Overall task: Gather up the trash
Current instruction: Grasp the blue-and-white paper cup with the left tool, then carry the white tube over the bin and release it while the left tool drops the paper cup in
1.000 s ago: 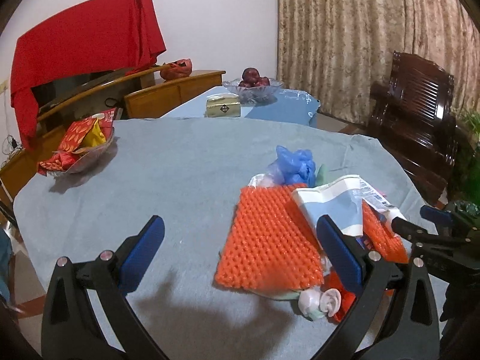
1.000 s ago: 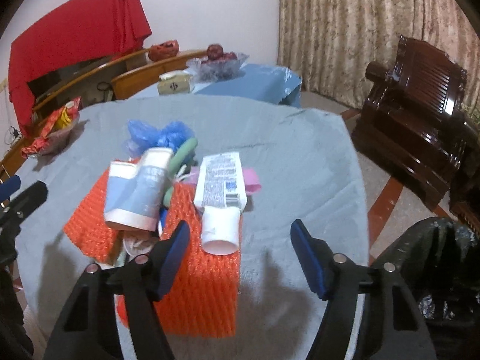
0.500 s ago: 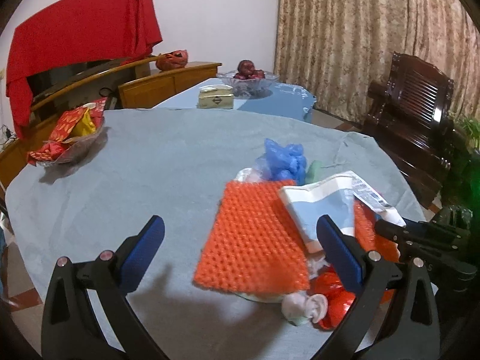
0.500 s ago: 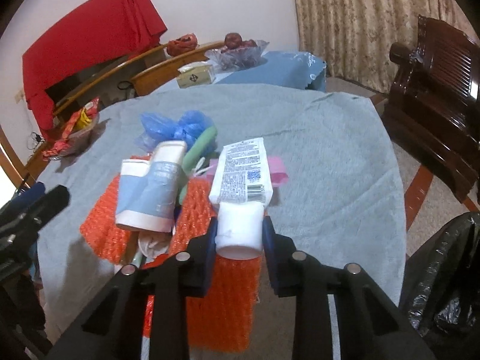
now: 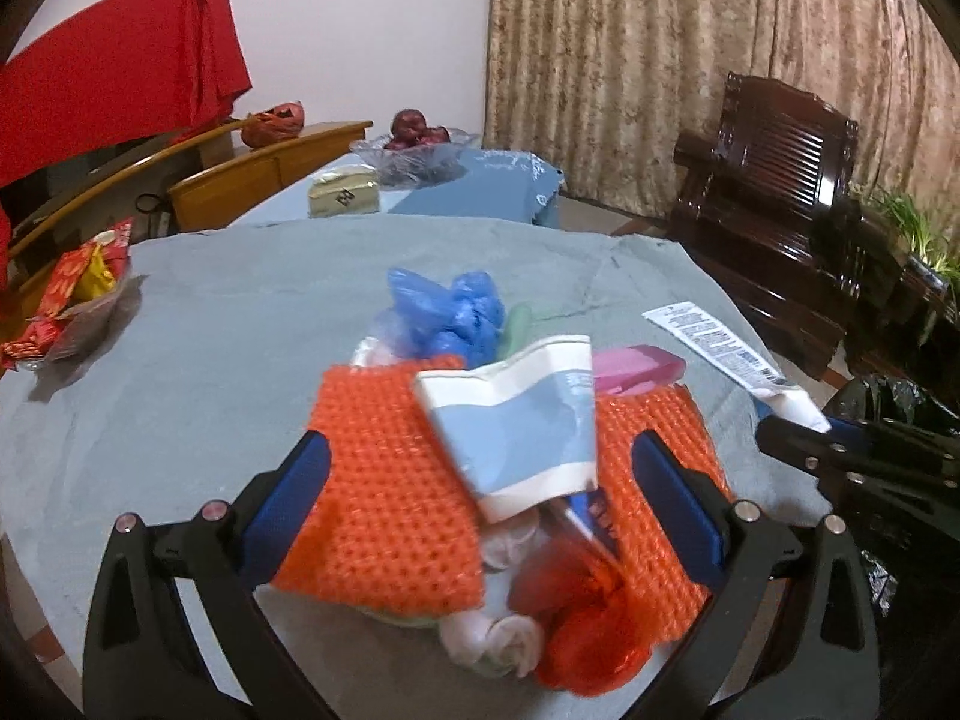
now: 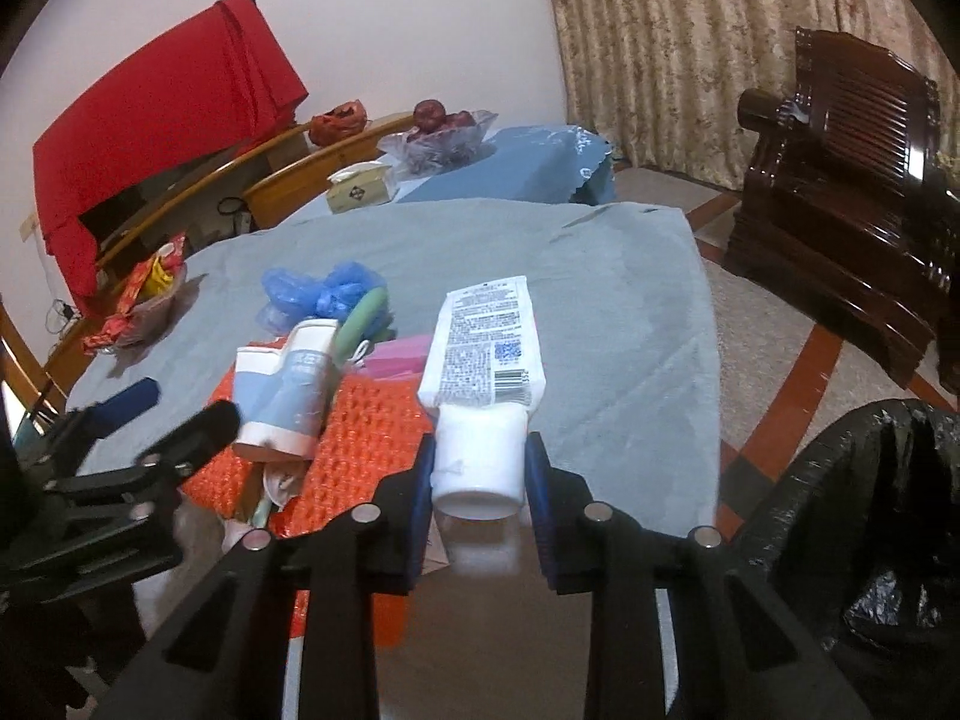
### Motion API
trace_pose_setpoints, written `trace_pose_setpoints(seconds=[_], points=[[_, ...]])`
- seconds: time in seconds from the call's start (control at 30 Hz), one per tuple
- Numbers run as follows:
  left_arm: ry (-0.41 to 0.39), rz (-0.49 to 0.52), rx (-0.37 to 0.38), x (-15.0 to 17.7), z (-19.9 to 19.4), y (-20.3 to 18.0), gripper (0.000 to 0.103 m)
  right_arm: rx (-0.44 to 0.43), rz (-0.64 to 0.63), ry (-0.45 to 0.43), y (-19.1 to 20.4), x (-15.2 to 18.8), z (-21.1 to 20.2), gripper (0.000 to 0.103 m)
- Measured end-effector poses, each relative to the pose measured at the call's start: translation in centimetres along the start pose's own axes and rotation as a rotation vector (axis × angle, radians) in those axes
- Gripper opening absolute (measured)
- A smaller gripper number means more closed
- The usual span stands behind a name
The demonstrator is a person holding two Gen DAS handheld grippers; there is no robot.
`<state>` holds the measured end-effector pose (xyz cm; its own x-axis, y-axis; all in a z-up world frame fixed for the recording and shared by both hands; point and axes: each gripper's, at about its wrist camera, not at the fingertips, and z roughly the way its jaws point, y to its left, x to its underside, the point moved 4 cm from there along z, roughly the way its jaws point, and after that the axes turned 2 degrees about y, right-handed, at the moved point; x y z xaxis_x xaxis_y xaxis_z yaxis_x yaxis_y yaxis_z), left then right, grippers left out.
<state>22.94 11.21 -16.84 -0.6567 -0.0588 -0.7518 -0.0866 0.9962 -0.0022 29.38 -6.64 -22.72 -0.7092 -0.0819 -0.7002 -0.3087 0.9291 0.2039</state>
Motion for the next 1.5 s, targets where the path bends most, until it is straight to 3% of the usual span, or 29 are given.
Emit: trace_pose_setpoints(seconds=[0.27, 0.43, 1.0, 1.3, 1.5], points=[[0.078, 0.018, 0.008, 0.3, 3.4, -1.2, 0.066, -0.002, -0.011, 0.001, -0.2, 0.1, 0.3, 0.029], [0.058, 0.026, -0.014, 0.2, 2.9, -1.1, 0.061, -0.004, -0.018, 0.003, -0.2, 0.1, 0.1, 0.029], [-0.031, 0.025, 0.024, -1.0, -4.6, -2.5, 0.058, -0.021, -0.023, -0.079, 0.3, -0.7, -5.1, 0.029], [-0.059, 0.073, 0.121, -1.3, -7.1, -7.9, 0.059, 0.024, 0.02, -0.128, -2.8, 0.3, -10.3, 0.029], [-0.065, 0.116, 0.212, -1.1, -8.1, -12.9, 0.059, 0.111, 0.074, -0.157, -7.0, 2.0, -14.4, 0.029]])
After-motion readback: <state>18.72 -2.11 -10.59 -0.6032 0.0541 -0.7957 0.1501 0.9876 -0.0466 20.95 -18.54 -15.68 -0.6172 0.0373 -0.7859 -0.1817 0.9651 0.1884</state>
